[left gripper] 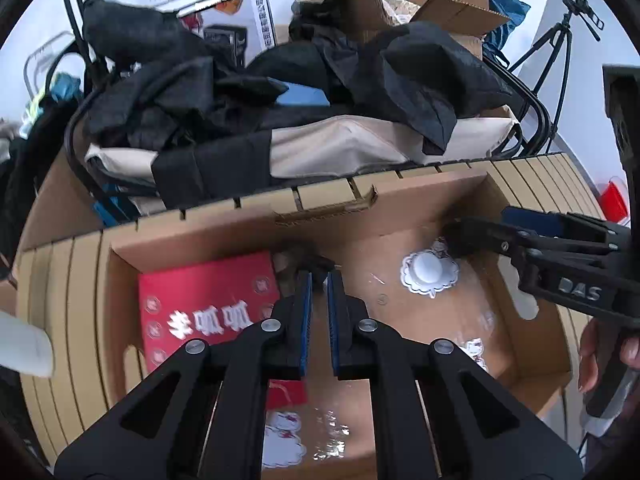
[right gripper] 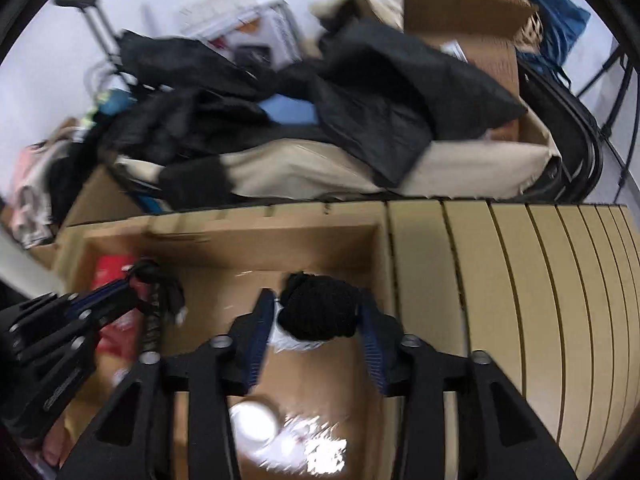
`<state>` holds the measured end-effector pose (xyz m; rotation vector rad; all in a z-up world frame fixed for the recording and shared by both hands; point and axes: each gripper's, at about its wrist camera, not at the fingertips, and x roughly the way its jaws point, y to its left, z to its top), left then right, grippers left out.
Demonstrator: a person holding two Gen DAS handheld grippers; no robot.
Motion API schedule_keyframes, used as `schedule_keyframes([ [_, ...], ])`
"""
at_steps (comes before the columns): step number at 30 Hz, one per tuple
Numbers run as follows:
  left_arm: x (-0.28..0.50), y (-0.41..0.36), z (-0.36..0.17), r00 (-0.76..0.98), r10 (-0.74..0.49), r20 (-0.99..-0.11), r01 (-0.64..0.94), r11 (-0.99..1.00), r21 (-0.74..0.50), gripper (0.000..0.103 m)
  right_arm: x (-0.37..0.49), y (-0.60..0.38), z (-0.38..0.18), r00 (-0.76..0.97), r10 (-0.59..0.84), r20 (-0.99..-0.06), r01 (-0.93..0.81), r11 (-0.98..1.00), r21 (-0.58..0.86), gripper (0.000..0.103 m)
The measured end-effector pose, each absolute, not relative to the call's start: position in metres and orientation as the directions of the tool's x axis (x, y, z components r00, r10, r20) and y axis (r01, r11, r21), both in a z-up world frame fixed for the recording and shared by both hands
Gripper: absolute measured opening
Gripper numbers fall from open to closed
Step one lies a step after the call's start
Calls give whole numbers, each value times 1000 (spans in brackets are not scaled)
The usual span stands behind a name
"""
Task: Organize objects
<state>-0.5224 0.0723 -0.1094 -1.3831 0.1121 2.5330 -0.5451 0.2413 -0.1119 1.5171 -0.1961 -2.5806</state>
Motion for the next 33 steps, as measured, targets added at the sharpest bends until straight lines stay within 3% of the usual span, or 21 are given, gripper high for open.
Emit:
schedule_keyframes([
  [2, -518, 70, -102, -533, 182, -826, -263, -964, -42, 20, -545, 240, -109, -499, -217, -839, 77, -976, 206, 86],
  [3, -513, 67, -97, -544, 176, -820, -262, -964, -34, 31, -542, 236, -107, -512, -188, -838, 78, -982, 173, 86],
  [6, -481, 57, -73, -571, 145, -808, -261, -965, 11, 42, -528, 232, -92, -539, -179, -823, 78, -984, 163, 86],
  [10, -412, 34, -33, -641, 125, -757, -242, -969, 45, 68, -480, 231, -56, -561, -267, -784, 127, -963, 237, 86],
  [15, -297, 5, -1, -710, 119, -694, -198, -980, 34, 87, -371, 227, -18, -610, -283, -741, 202, -959, 200, 86],
  [24, -140, -6, 17, -747, 64, -662, -93, -996, 9, 94, -194, 207, 5, -671, -275, -688, 237, -959, 153, 86],
  [33, -70, -6, 21, -762, 17, -647, -51, -998, 33, 97, -103, 195, -17, -640, -319, -699, 278, -944, 177, 86],
])
